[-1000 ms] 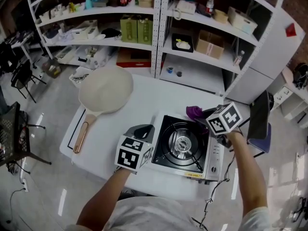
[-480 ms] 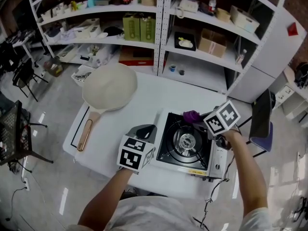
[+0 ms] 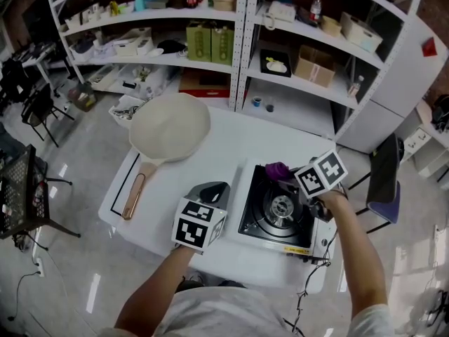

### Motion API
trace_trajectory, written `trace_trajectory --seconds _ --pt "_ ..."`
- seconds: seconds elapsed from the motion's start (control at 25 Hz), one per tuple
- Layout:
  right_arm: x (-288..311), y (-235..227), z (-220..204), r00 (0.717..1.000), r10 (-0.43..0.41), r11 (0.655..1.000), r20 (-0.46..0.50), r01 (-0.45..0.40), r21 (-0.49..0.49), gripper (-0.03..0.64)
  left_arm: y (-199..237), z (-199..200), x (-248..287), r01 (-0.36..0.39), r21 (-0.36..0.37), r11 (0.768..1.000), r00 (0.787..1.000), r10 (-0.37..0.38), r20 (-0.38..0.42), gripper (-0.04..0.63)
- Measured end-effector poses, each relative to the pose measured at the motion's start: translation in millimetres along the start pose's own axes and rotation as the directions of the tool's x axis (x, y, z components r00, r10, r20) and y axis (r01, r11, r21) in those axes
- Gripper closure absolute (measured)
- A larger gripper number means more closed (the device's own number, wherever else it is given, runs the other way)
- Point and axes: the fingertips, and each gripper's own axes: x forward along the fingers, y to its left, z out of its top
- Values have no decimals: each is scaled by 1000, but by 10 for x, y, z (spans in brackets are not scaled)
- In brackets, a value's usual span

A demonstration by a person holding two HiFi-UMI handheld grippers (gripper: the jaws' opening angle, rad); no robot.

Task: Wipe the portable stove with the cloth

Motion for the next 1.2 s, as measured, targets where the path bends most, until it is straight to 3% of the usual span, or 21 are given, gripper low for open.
trace_trajectory --seconds 0.48,0.84,1.2 --pt "-171 37 183 995 -64 998 79 64 1 555 44 2 -90 23 6 1000 1000 -23 10 591" --pt "-379 355 606 985 -46 997 167 55 -55 555 2 65 -138 53 16 998 998 -53 28 591" --pt "-185 617 962 975 -19 997 223 36 -72 555 115 14 -230 53 17 998 998 -53 25 591"
